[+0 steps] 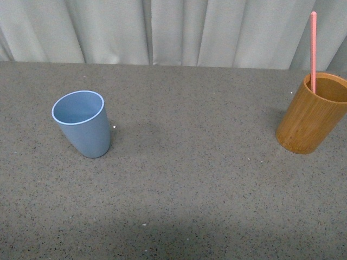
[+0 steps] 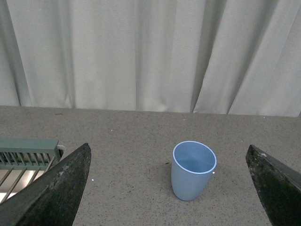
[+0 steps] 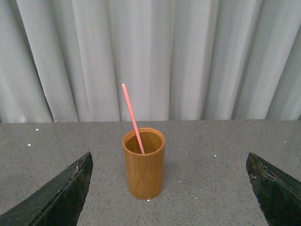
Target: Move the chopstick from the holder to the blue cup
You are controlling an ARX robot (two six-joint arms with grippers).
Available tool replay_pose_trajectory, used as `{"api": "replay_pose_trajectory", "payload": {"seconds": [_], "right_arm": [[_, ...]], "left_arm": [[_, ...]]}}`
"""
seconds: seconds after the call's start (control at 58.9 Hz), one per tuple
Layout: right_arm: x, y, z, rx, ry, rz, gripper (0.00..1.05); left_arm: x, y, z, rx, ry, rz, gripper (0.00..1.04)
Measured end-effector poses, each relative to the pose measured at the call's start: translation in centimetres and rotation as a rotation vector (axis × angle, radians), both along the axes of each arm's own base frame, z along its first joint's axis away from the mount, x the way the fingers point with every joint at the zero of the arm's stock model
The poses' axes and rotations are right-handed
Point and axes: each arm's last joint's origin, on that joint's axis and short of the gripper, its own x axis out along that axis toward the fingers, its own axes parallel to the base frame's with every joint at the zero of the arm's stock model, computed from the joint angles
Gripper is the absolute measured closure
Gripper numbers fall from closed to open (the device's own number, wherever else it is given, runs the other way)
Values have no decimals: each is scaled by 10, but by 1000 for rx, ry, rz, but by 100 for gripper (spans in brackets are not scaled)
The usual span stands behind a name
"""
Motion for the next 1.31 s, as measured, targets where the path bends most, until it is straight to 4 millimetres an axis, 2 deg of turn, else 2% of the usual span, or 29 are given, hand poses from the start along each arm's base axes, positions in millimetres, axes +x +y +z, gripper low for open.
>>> {"api": "replay_pose_trajectory", "payload": {"seconds": [1.307], "right_arm": [[0,0,0,0,0,0,9]], "left_arm": [[0,0,0,0,0,0,7]]}}
